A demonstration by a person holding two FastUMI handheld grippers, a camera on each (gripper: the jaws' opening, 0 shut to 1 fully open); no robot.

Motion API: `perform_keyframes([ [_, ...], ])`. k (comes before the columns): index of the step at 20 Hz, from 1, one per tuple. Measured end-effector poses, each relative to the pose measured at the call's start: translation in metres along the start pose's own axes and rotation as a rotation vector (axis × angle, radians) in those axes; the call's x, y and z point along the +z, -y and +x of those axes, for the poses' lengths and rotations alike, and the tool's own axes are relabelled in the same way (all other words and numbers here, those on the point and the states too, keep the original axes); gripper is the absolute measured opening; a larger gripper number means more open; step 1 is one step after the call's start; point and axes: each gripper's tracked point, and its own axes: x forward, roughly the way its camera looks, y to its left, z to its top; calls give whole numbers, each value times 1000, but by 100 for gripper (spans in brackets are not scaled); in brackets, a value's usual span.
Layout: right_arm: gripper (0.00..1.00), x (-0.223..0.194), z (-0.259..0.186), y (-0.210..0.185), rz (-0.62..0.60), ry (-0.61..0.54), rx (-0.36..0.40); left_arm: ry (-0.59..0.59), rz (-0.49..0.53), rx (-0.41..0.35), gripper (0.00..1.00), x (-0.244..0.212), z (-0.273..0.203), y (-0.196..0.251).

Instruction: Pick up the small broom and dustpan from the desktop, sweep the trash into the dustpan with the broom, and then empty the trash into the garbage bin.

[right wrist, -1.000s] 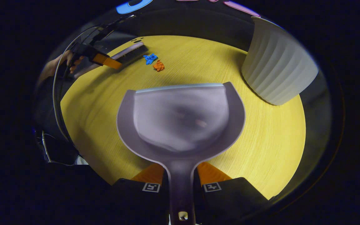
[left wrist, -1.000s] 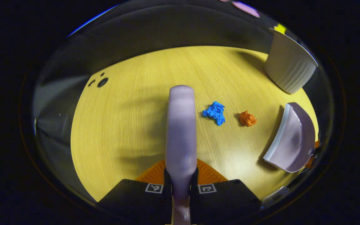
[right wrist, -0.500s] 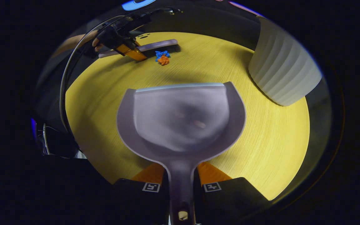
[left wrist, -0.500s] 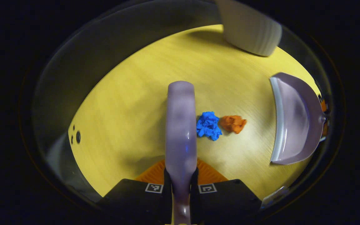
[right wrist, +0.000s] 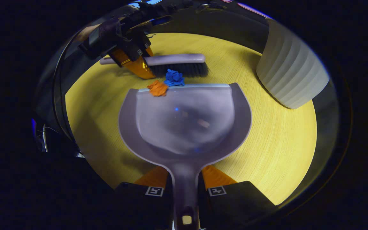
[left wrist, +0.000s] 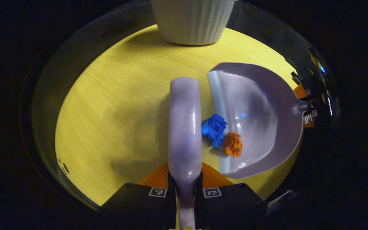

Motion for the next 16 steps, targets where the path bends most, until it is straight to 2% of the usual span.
perform_keyframes([
  [2,35,0,0,0,4,5,1,-15,4,-41,27,2,3,27],
  [3,31,0,1,0,10,9,3,-20,13,-33,27,2,4,33],
  [6,39,1,0,-1,28,13,1,0,-39,-30,27,4,3,34],
  [7,35,0,0,-1,34,13,0,20,-67,-28,27,5,2,34],
  [11,35,1,2,0,56,8,-5,124,-223,-24,27,4,-5,35],
  [12,31,3,1,1,57,7,-10,156,-265,-22,27,3,-7,35],
  [13,35,5,0,1,56,9,-15,186,-300,-14,27,2,-11,34],
  [14,31,7,-1,1,55,13,-21,216,-333,3,27,-2,-14,32],
  [15,31,7,-4,1,57,17,-28,243,-370,23,25,-5,-19,28],
  [16,35,5,-2,1,61,21,-39,274,-407,43,27,-11,-23,26],
])
